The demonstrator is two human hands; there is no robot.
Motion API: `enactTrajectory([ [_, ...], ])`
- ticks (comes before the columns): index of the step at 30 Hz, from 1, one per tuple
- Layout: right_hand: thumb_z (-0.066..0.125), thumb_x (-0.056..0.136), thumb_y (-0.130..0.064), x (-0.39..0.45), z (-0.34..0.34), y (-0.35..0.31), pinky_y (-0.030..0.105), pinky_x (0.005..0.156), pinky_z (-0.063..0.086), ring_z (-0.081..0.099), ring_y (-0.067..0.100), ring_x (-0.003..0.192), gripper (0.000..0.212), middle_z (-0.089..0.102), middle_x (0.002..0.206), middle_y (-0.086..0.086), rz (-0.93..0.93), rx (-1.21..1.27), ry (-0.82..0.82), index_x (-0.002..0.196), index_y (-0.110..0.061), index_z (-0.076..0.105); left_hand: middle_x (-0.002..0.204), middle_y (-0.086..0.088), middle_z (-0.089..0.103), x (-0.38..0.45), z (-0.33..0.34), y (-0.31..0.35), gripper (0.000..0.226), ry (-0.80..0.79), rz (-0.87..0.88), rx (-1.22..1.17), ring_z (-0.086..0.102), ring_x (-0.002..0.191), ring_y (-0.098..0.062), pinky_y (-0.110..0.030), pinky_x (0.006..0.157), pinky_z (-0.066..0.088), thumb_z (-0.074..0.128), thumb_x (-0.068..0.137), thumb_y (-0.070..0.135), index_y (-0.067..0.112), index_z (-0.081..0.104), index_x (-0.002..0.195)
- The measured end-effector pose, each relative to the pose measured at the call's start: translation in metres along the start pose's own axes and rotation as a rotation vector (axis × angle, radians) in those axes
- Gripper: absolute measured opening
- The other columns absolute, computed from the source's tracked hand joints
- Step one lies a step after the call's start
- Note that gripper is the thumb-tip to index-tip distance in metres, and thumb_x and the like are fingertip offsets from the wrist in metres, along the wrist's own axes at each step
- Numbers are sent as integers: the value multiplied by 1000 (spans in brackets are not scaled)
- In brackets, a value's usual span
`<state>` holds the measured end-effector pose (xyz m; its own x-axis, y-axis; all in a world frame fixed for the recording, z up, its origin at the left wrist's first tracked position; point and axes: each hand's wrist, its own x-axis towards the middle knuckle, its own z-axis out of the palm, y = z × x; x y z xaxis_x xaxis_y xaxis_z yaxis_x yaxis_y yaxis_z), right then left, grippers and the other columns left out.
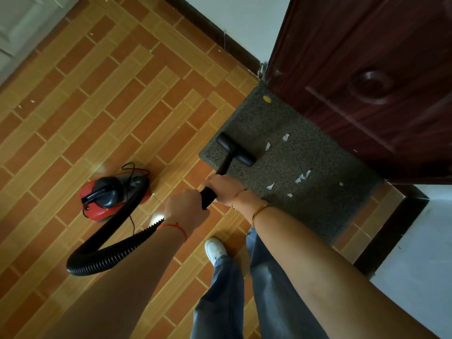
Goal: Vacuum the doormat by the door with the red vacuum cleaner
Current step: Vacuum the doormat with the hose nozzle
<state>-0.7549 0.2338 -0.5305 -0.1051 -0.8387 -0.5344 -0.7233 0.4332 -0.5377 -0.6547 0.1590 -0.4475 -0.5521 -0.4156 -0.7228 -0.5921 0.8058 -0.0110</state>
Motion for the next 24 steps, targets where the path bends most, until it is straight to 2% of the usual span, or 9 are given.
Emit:
enactTrajectory([
  [4,54,88,-5,-2,27,-36,38,72,56,66,27,88,16,62,106,8,-9,4,-1,101,-13,60,67,3,48,-23,22,-31,19,-13,-10,29,49,53,-13,-23,44,37,55,85,31,14,59,94],
  [8,54,89,-5,-2,42,-64,32,68,49,66,26,90,13,63,107,8,-27,0,-6,99,-11,59,68,4,52,-39,37,-54,19,1,-37,33,54,57,-13,-23,46,41,57,84,32,17,60,94],
  [12,54,90,-3,1,51,-80,32,70,53,67,26,88,15,62,108,8,-22,-6,13,101,-10,59,69,4,53,-44,43,-69,16,-7,-39,22,54,57,-12,-22,46,41,57,84,30,17,60,92],
  [18,54,90,-5,7,48,-73,36,72,57,67,26,87,17,65,104,8,-11,-6,2,105,-12,60,68,4,53,-35,42,-67,18,-8,-27,53,53,55,-12,-23,45,41,57,84,31,16,59,93],
  [21,53,91,-7,10,38,-61,35,70,57,67,25,84,16,66,100,7,-13,-10,-5,104,-12,60,68,3,55,-23,34,-60,18,-24,-23,40,56,57,-14,-24,47,46,57,84,32,16,59,92],
  [24,52,91,-7,15,24,-52,33,66,52,65,24,81,13,65,96,8,-32,-7,-37,101,-10,59,68,4,53,-12,23,-55,14,-51,-18,45,55,56,-12,-22,46,43,56,85,31,17,54,85],
])
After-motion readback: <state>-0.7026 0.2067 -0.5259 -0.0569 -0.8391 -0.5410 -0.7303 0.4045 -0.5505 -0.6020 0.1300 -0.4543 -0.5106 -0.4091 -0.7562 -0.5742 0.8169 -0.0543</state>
